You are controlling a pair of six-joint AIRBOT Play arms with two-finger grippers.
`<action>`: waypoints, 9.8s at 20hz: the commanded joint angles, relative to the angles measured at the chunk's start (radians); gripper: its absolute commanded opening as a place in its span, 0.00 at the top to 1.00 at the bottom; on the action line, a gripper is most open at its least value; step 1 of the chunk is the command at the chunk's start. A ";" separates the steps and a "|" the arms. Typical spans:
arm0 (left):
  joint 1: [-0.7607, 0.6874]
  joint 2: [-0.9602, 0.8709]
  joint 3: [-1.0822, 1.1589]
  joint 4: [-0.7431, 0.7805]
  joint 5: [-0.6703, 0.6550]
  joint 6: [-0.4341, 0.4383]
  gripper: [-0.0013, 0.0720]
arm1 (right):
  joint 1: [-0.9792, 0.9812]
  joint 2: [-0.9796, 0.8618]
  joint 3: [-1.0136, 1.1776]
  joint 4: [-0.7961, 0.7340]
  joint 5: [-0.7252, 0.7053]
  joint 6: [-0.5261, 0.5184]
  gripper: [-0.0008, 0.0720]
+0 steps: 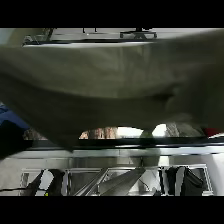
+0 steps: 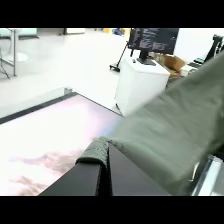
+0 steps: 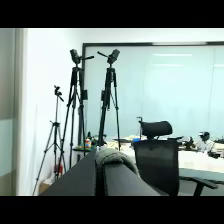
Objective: Fold the shirts.
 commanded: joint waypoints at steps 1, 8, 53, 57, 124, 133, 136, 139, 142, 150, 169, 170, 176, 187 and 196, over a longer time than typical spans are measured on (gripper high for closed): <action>-0.036 -0.027 -0.001 0.065 0.006 0.003 0.95 | -0.014 -0.058 0.002 0.012 0.137 -0.017 0.97; -0.454 -0.436 -0.001 0.515 0.021 0.004 0.94 | 0.154 -0.448 -0.253 0.007 0.368 -0.045 0.97; -0.525 -1.209 0.155 0.690 0.492 0.015 0.65 | 0.396 -1.485 0.006 0.042 -0.018 -0.380 0.58; -0.413 -1.199 0.156 0.690 0.261 -0.127 0.65 | 0.335 -1.405 0.006 -0.112 0.016 -0.144 0.58; -0.580 -0.559 -0.860 0.986 0.568 -0.219 0.86 | -0.096 -0.655 -0.947 -0.782 0.317 0.441 0.40; -0.579 -0.558 -0.834 0.975 0.556 -0.219 0.95 | 0.150 -0.810 -0.947 -0.773 0.319 0.393 0.51; -0.578 -0.558 -0.834 0.973 0.556 -0.219 0.95 | 0.151 -0.818 -0.947 -0.743 0.328 0.358 0.52; -0.578 -0.558 -0.834 0.966 0.537 -0.219 0.95 | 0.150 -0.817 -0.935 -0.685 0.346 0.288 0.97; -0.552 -0.558 -0.832 0.966 0.489 -0.219 0.95 | 0.146 -0.816 -0.835 -0.685 0.404 0.286 0.97; -0.370 -0.558 -0.758 0.960 0.302 -0.219 0.95 | 0.111 -0.809 -0.610 -0.459 0.481 0.291 0.97; -0.600 -1.034 0.024 0.845 0.541 -0.220 0.95 | 0.512 -1.326 -0.179 -0.049 -0.138 -0.072 0.97; -0.602 -1.070 0.060 0.845 0.525 -0.220 0.95 | 0.512 -1.341 -0.179 -0.048 -0.138 -0.105 0.97; -0.568 -1.155 0.214 0.846 0.412 -0.246 0.57 | 0.449 -1.322 -0.137 -0.190 -0.146 -0.142 0.46; -0.464 -1.121 0.434 0.838 0.242 -0.359 0.85 | 0.378 -1.452 -0.069 -0.407 0.065 0.164 0.10; -0.659 -1.091 0.375 0.838 0.219 -0.274 0.98 | 0.463 -1.530 0.077 -0.396 0.187 0.231 0.95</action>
